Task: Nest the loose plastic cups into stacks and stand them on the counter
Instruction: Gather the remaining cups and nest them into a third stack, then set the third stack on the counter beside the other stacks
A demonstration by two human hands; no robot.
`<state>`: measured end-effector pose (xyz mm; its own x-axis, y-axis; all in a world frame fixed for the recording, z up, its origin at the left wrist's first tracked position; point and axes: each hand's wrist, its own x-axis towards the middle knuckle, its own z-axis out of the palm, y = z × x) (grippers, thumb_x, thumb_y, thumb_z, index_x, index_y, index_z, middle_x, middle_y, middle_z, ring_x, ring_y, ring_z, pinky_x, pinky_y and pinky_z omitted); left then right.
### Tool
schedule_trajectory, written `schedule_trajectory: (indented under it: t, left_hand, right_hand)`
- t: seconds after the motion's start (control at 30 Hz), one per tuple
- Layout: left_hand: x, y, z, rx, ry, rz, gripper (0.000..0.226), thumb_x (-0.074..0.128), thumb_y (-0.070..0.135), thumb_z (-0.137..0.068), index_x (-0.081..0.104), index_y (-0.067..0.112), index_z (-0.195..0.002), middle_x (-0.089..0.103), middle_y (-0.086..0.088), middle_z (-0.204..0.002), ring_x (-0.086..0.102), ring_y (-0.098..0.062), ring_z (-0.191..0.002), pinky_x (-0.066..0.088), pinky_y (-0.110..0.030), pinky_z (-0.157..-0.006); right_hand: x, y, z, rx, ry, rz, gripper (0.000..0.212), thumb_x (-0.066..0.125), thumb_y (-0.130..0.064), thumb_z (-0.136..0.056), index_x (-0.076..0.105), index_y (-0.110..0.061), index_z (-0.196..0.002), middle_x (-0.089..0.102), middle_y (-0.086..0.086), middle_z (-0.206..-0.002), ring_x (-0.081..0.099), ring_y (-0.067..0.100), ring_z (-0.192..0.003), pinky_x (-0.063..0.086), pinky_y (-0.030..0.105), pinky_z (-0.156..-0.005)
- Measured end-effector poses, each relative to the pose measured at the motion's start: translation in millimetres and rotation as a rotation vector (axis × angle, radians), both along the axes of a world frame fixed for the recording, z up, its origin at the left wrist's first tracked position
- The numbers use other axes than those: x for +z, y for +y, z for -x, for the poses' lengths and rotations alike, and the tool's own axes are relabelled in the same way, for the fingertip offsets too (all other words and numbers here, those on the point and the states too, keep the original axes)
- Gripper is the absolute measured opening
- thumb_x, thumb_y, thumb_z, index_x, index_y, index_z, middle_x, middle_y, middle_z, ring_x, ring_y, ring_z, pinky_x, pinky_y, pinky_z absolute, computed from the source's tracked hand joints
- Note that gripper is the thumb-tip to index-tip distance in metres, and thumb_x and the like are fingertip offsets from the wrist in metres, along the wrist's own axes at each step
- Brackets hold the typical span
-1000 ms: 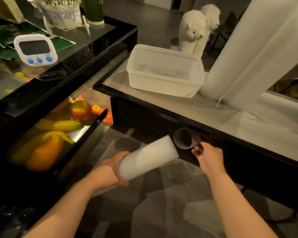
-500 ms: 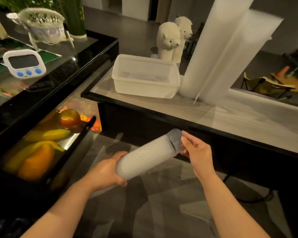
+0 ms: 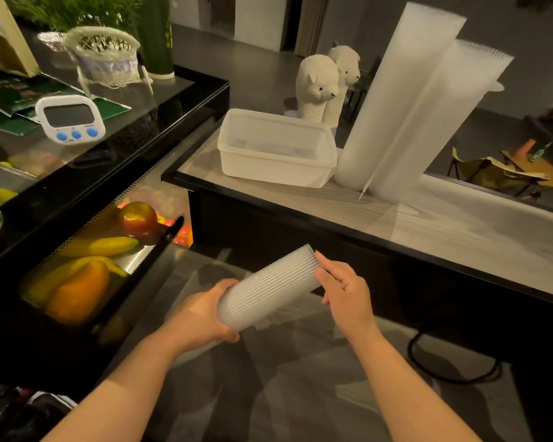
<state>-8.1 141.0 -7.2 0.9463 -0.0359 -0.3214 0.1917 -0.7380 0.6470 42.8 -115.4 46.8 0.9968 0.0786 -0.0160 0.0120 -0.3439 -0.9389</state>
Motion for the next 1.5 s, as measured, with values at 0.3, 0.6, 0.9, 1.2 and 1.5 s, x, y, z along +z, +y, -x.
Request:
schedule_trajectory:
  t: [0.3, 0.6, 0.9, 1.2, 1.5]
  left_hand:
    - [13, -17, -1, 0.014, -0.024, 0.066, 0.101, 0.088, 0.039, -0.063, 0.026, 0.050, -0.141, 0.047, 0.012, -0.119, 0.051, -0.013, -0.107, 0.051, -0.035, -0.088]
    - [55, -54, -12, -0.072, -0.193, 0.126, 0.102, 0.089, 0.040, -0.065, 0.021, 0.046, -0.140, 0.046, 0.024, -0.117, 0.056, -0.006, -0.102, 0.053, -0.021, -0.076]
    - [116, -111, -30, -0.096, -0.328, 0.283, 0.101, 0.090, 0.046, -0.064, 0.020, 0.055, -0.135, 0.051, 0.023, -0.118, 0.055, -0.004, -0.107, 0.050, -0.022, -0.081]
    - [210, -176, -83, -0.052, -0.546, 0.376, 0.098, 0.089, 0.043, -0.069, 0.024, 0.036, -0.142, 0.048, 0.011, -0.127, 0.050, -0.013, -0.113, 0.051, -0.045, -0.097]
    - [219, -210, -148, -0.017, -0.547, 0.420, 0.096, 0.089, 0.055, -0.062, 0.037, 0.036, -0.141, 0.056, 0.006, -0.135, 0.057, -0.022, -0.121, 0.052, -0.053, -0.101]
  right_hand:
    - [23, -8, 1, 0.024, -0.079, 0.047, 0.030, 0.055, -0.033, -0.097, 0.055, -0.051, -0.121, 0.051, -0.023, -0.121, 0.056, 0.005, -0.099, 0.053, 0.030, -0.083]
    - [99, -21, -5, 0.030, -0.297, 0.150, 0.034, 0.055, -0.039, -0.094, 0.054, -0.051, -0.126, 0.050, -0.021, -0.121, 0.054, 0.010, -0.100, 0.050, 0.024, -0.090]
    - [182, -48, 0, -0.074, -0.655, 0.318, 0.041, 0.059, -0.044, -0.088, 0.048, -0.052, -0.127, 0.045, -0.016, -0.124, 0.053, 0.006, -0.073, 0.048, 0.014, -0.066]
    - [239, -79, -18, -0.250, -0.679, 0.216, 0.090, 0.072, -0.049, -0.082, 0.019, -0.034, -0.153, 0.041, -0.005, -0.141, 0.059, 0.009, -0.079, 0.056, 0.021, -0.073]
    - [216, -95, -76, -0.163, -0.381, 0.327, 0.100, 0.075, -0.040, -0.082, 0.006, -0.034, -0.155, 0.052, -0.002, -0.140, 0.052, 0.021, -0.126, 0.046, 0.037, -0.100]
